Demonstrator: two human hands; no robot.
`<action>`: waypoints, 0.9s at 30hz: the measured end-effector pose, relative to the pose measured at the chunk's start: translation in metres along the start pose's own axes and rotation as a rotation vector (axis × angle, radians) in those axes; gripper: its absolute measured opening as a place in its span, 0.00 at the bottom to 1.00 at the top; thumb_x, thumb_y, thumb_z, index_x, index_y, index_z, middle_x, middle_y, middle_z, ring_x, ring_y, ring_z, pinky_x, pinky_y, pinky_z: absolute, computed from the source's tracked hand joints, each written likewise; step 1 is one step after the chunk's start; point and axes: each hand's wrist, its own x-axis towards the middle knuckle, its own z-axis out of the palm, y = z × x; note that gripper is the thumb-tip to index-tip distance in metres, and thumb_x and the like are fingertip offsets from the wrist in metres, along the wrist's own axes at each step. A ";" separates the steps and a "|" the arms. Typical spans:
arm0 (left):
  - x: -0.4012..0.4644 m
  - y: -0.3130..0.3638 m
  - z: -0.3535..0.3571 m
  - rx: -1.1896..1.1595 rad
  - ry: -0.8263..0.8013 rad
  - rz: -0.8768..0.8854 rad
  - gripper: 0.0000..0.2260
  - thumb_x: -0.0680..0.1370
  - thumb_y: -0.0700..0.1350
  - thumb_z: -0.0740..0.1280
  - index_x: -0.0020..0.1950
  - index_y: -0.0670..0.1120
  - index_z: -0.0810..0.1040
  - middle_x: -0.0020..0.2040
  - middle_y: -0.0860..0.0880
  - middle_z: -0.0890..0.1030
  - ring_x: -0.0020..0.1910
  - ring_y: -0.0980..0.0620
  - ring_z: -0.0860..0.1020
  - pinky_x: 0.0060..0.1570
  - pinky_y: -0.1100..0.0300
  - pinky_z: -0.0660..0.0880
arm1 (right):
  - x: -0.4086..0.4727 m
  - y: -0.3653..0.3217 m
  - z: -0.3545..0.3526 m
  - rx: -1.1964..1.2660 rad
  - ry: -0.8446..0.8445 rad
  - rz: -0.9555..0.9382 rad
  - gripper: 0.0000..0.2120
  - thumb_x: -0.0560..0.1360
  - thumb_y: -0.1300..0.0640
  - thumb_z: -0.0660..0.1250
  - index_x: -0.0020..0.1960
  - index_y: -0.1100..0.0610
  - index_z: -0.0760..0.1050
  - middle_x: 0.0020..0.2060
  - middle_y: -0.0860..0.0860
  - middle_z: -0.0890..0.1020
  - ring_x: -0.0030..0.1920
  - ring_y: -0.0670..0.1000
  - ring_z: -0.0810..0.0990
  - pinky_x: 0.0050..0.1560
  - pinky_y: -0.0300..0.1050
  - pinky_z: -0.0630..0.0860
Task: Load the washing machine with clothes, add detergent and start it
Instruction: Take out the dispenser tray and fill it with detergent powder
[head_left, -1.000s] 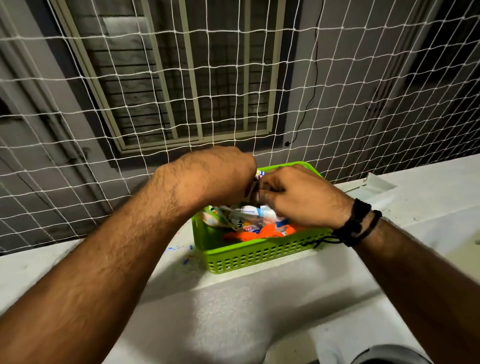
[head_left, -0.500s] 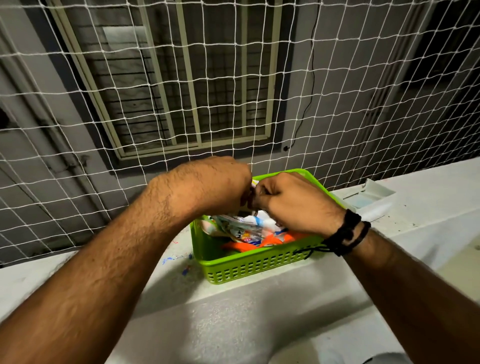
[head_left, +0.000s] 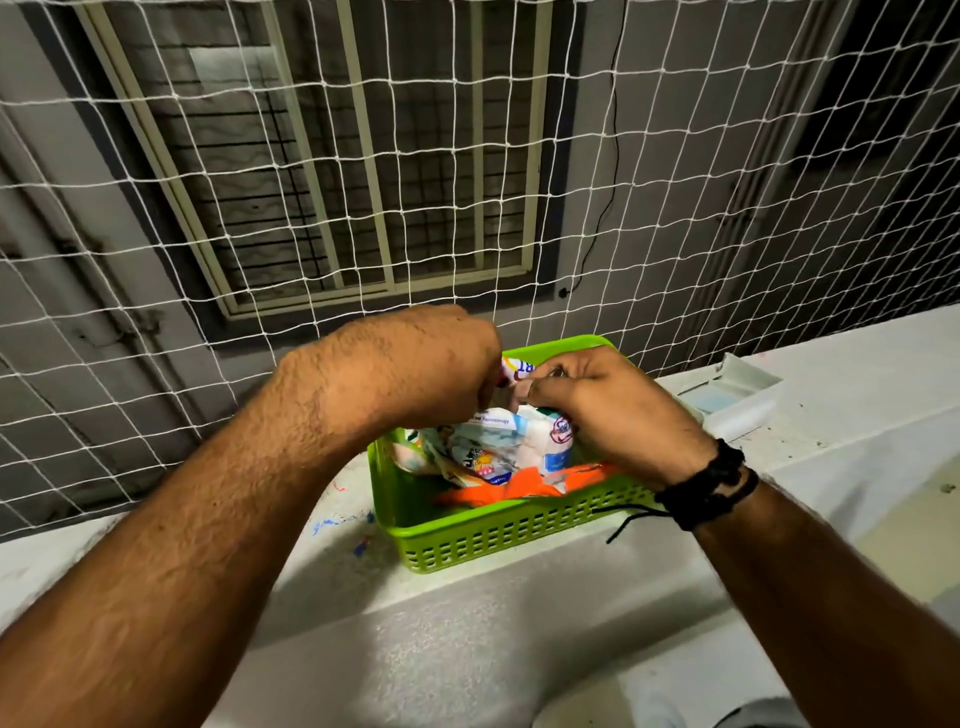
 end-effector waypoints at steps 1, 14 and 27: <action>0.000 0.000 -0.001 -0.006 0.006 0.004 0.10 0.79 0.46 0.66 0.58 0.53 0.83 0.50 0.53 0.82 0.44 0.54 0.75 0.41 0.62 0.71 | -0.001 0.001 -0.001 0.030 0.007 0.012 0.08 0.74 0.58 0.70 0.41 0.61 0.84 0.38 0.55 0.87 0.39 0.50 0.83 0.48 0.54 0.78; -0.001 0.001 -0.012 0.010 0.067 0.006 0.10 0.79 0.47 0.66 0.58 0.54 0.82 0.43 0.59 0.81 0.48 0.56 0.76 0.46 0.63 0.70 | -0.015 -0.006 -0.019 0.334 0.112 0.080 0.14 0.77 0.63 0.65 0.36 0.56 0.83 0.39 0.52 0.87 0.44 0.49 0.82 0.47 0.48 0.72; -0.003 -0.001 -0.016 -0.042 0.047 -0.014 0.10 0.79 0.45 0.66 0.57 0.55 0.82 0.33 0.62 0.73 0.44 0.59 0.76 0.49 0.62 0.75 | -0.028 -0.011 -0.044 0.375 0.162 0.142 0.08 0.78 0.57 0.65 0.44 0.57 0.81 0.42 0.59 0.87 0.49 0.55 0.81 0.40 0.43 0.68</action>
